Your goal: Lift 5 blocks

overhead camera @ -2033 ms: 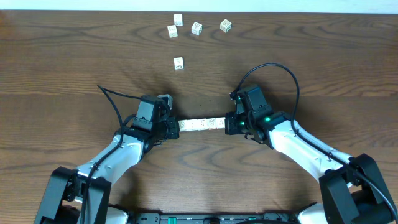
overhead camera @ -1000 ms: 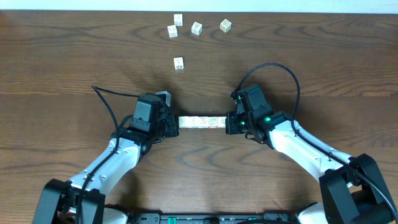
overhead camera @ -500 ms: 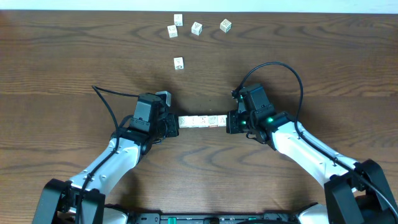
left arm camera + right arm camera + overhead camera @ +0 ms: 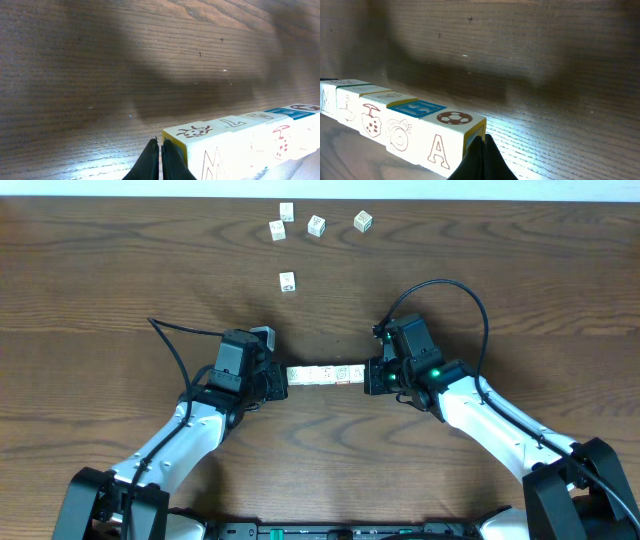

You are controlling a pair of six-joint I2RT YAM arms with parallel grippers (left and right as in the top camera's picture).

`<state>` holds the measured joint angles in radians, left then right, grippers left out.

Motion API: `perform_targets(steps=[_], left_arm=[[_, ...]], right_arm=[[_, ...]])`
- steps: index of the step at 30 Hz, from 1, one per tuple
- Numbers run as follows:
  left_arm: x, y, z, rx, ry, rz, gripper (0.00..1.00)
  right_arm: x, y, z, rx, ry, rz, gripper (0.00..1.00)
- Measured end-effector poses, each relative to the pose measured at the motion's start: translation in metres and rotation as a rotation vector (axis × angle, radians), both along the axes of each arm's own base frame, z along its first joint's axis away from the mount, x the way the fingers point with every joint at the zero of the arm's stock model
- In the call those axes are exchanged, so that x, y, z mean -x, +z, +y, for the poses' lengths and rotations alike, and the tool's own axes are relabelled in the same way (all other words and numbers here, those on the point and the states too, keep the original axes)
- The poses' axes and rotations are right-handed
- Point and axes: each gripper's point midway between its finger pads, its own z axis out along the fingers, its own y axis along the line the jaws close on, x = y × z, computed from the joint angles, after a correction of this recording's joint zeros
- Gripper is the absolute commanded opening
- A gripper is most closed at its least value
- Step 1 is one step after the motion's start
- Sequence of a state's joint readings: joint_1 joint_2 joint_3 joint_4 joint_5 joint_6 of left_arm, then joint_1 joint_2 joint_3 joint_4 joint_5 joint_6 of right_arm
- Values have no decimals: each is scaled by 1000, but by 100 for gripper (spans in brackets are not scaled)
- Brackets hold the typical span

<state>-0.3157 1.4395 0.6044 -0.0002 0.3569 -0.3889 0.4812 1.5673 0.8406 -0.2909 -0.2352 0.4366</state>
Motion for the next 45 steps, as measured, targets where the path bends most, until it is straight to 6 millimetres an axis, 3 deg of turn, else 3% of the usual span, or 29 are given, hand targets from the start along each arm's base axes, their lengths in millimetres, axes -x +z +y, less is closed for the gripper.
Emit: perform_targets(steps=[12,40,45], left_arm=[[1,-1,0,2,7,7,7],[-12,14,0,2,31,-13,7],[-15,28,1,12,37,-55,7]], right_arm=[[-5,38,6,-61,9,-90,1],[-5,37,3,-49,1,-88,1],[-4,36,2,-43,-1,-83,1]])
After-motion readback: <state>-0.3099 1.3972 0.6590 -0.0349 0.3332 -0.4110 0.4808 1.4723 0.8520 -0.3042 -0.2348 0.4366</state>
